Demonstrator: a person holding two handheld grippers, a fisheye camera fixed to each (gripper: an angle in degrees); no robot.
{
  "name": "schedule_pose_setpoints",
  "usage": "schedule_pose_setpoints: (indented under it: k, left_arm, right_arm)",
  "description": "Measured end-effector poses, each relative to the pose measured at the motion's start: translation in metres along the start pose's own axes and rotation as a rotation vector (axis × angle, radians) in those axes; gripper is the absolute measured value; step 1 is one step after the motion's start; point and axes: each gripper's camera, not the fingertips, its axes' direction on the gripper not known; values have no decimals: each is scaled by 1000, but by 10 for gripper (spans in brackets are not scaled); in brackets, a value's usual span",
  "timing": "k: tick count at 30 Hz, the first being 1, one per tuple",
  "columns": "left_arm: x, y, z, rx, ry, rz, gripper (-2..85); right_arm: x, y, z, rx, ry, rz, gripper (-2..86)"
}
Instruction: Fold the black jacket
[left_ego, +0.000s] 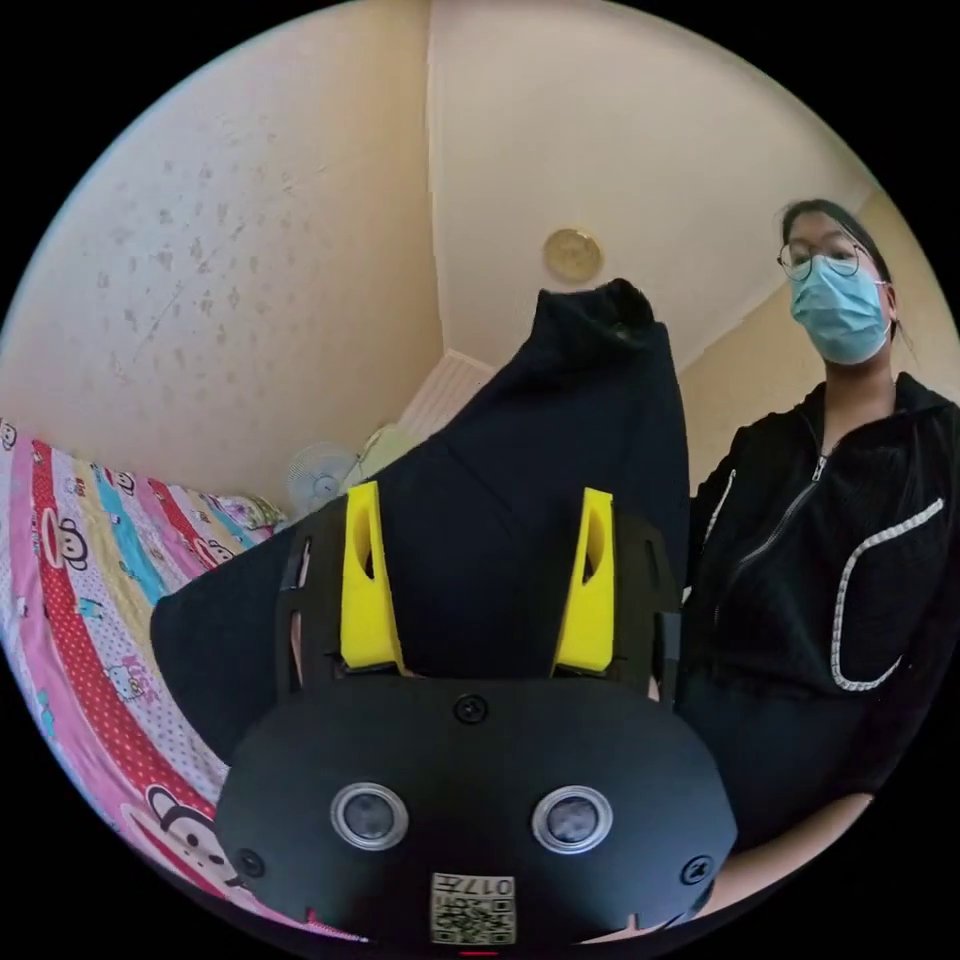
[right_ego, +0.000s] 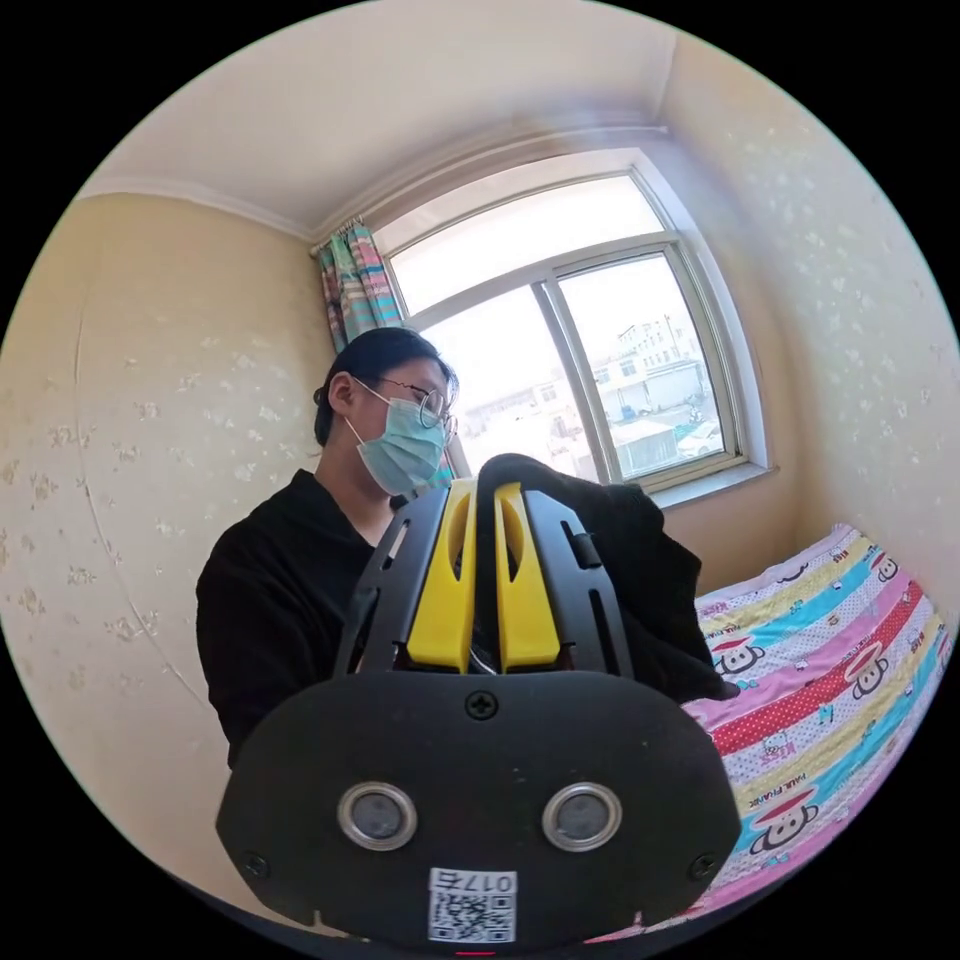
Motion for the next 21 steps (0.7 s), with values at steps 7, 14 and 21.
schedule_pose_setpoints:
  k: [7,14,21]
  left_arm:
    - [-77,-8,25,-157,439,-177,212]
    - [-151,11,108,-359,951,-458,62]
    - [-83,-69,-77,8,531,-58,48]
  right_arm:
    - [-12,-8,14,6,-87,-70,21]
    - [-11,-7,9,7,-70,-74,18]
    - [-32,41,-52,173,92,-30,17]
